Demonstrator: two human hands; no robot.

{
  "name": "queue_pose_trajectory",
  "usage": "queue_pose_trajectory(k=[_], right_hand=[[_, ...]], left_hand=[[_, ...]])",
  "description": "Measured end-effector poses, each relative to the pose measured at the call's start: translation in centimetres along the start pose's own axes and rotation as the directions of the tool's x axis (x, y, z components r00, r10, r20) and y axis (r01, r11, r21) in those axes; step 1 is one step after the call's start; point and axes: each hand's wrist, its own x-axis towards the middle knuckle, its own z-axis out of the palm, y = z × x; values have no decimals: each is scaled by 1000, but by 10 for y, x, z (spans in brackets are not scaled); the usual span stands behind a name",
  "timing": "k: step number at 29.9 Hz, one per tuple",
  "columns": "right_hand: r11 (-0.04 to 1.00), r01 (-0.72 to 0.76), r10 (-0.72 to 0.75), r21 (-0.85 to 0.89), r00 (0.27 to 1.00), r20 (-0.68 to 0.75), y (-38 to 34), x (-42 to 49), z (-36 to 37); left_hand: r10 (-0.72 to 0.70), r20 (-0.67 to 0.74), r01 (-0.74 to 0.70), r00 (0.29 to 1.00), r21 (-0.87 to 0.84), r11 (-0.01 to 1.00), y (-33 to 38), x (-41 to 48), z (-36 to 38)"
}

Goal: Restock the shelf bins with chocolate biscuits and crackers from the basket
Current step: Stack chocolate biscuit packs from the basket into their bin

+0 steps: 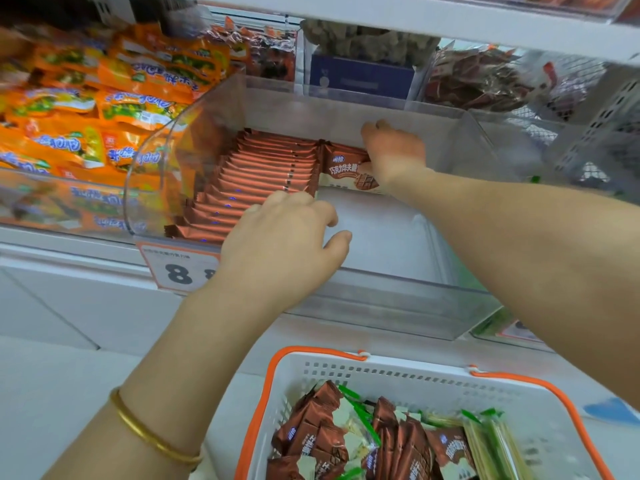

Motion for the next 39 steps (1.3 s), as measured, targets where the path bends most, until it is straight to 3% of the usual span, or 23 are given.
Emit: queue_pose_trajectory(k=[24,27,30,32,34,36,39], right_hand=[[996,-41,41,81,999,-5,-3,-8,-10],[978,-67,76,199,996,-40,-7,-20,-30],[921,-11,56,390,993,-105,-13,-59,-71],[829,78,12,554,988,-157,-13,-112,-102],[696,136,-28,705,986,-163,-7,-179,-118],[645,104,-122,757,992,-33,0,-242,-107],[788,-21,-269,615,887,375,8,-302,-40]], left_hand=[[43,-169,-47,985,-16,999,0,0,6],[82,-256,-78,963,25,997,-2,-2,8],[206,-392,-181,897,99,978,5,-14,2],[277,-444,-254,852,112,961,19,-29,1],[289,-383,-302,877,29,953,33,-51,10],[274,-267,-295,924,-42,955,41,-73,24],[326,-214,-334,921,-5,942,50,-90,43]])
